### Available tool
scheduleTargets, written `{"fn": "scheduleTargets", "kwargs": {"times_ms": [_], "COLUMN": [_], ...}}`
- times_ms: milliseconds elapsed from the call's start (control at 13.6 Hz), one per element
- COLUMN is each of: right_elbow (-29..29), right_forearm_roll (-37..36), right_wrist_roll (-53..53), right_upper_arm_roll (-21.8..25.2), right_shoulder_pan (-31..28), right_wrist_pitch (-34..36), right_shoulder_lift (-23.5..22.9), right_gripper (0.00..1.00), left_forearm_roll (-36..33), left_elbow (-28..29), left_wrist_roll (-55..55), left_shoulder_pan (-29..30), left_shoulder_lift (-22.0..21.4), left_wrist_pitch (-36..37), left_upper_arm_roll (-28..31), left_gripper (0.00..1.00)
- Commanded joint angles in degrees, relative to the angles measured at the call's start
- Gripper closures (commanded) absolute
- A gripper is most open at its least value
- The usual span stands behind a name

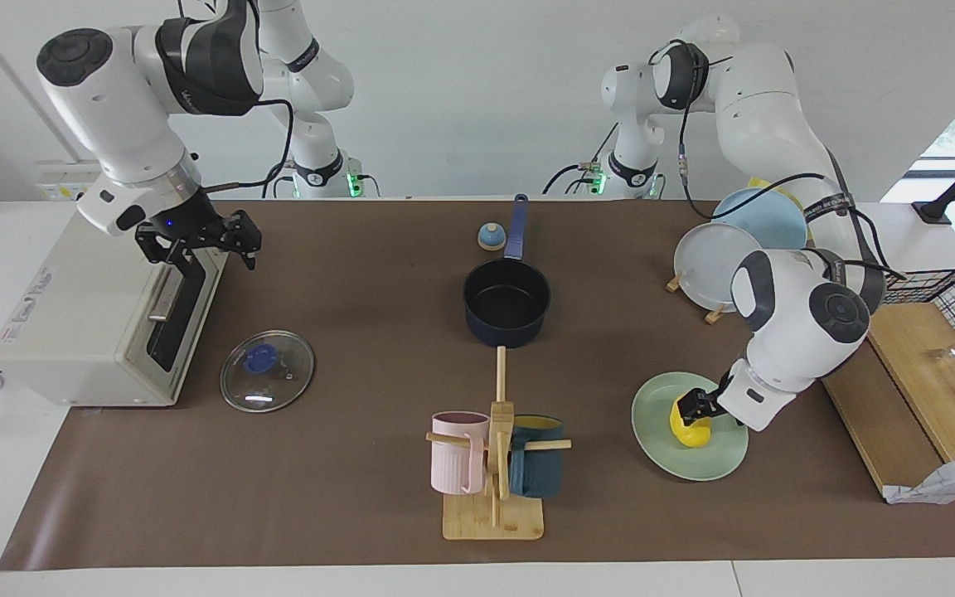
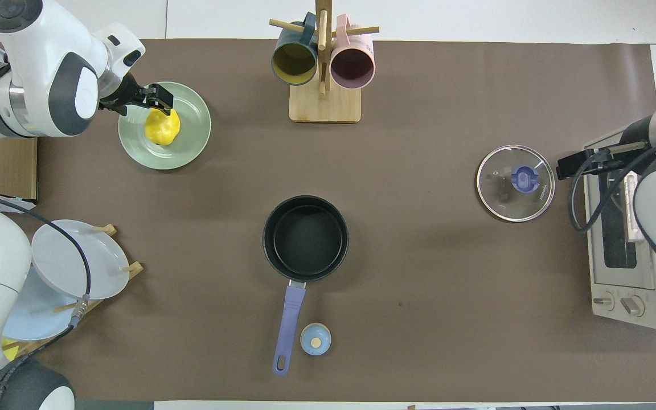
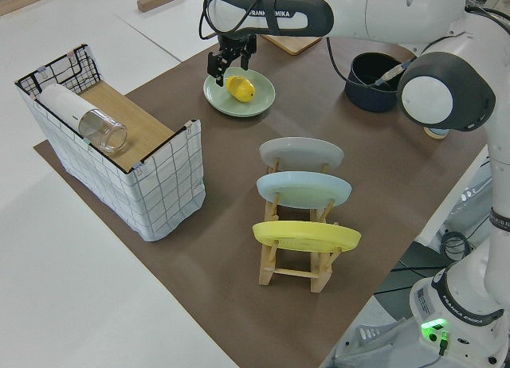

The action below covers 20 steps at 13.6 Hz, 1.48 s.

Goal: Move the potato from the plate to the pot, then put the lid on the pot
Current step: 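Grasp the yellow potato with the left gripper while the right gripper reaches the lid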

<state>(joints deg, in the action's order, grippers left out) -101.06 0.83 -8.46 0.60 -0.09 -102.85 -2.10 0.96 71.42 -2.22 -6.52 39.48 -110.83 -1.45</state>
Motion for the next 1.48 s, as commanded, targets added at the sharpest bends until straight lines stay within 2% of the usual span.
{"fn": "scheduleTargets", "kwargs": {"times_ms": [0,148,295,443,516,590,664,738,1033,1107,1402], "right_elbow": [-7.1,-12.12,-14.32,-18.71,-18.9,-18.82,-18.82,-18.73,-18.38,-18.29,-18.2], "right_forearm_roll": [1.1,1.02,1.02,0.84,0.84,0.84,0.84,0.84,0.93,0.93,1.1], "right_wrist_roll": [-3.05,-3.92,-5.16,-7.52,-9.62,-11.73,-12.28,-12.54,-14.56,-14.83,-14.74], "right_upper_arm_roll": [-0.07,-0.07,-0.07,0.02,0.02,0.02,0.02,0.02,0.02,0.02,0.02], "right_shoulder_pan": [0.09,1.04,1.93,2.11,1.67,1.41,1.41,1.14,-0.53,-0.88,-1.49], "right_wrist_pitch": [-10.13,-18.14,-22.9,-29.05,-30.82,-31.79,-32.24,-33.28,-34.96,-35.05,-34.18], "right_shoulder_lift": [-1.5,-2.21,-4.22,-4.06,-5.8,-7.29,-7.92,-9.32,-11.17,-11.7,-11.79], "right_gripper": [0.0,0.0,0.0,0.0,0.0,0.0,0.0,0.0,0.0,0.0,0.0], "left_forearm_roll": [-0.87,-0.26,-0.08,0.01,0.36,1.75,2.29,1.86,2.2,2.47,5.9], "left_elbow": [3.01,4.86,8.1,11.8,11.9,11.38,11.2,11.02,8.57,7.6,8.65], "left_wrist_roll": [0.29,0.2,0.11,0.11,0.2,0.2,0.2,0.63,0.37,0.29,-6.36], "left_shoulder_pan": [-0.78,-1.04,-1.04,-0.95,-0.78,-0.52,-0.69,-0.95,-2.45,-2.45,-3.75], "left_shoulder_lift": [-0.37,-0.98,-2.21,-3.44,-3.45,-3.45,-3.45,-3.45,-4.41,-6.42,-21.26], "left_wrist_pitch": [-2.8,-3.77,-6.05,-9.74,-10.01,-9.49,-9.49,-9.66,-5.38,-2.05,12.1], "left_upper_arm_roll": [0.39,0.39,0.48,0.39,0.39,0.39,0.48,0.48,0.57,0.39,0.39], "left_gripper": [0.0,0.0,0.0,0.0,0.0,0.25,0.65,1.0,1.0,1.0,1.0]}}
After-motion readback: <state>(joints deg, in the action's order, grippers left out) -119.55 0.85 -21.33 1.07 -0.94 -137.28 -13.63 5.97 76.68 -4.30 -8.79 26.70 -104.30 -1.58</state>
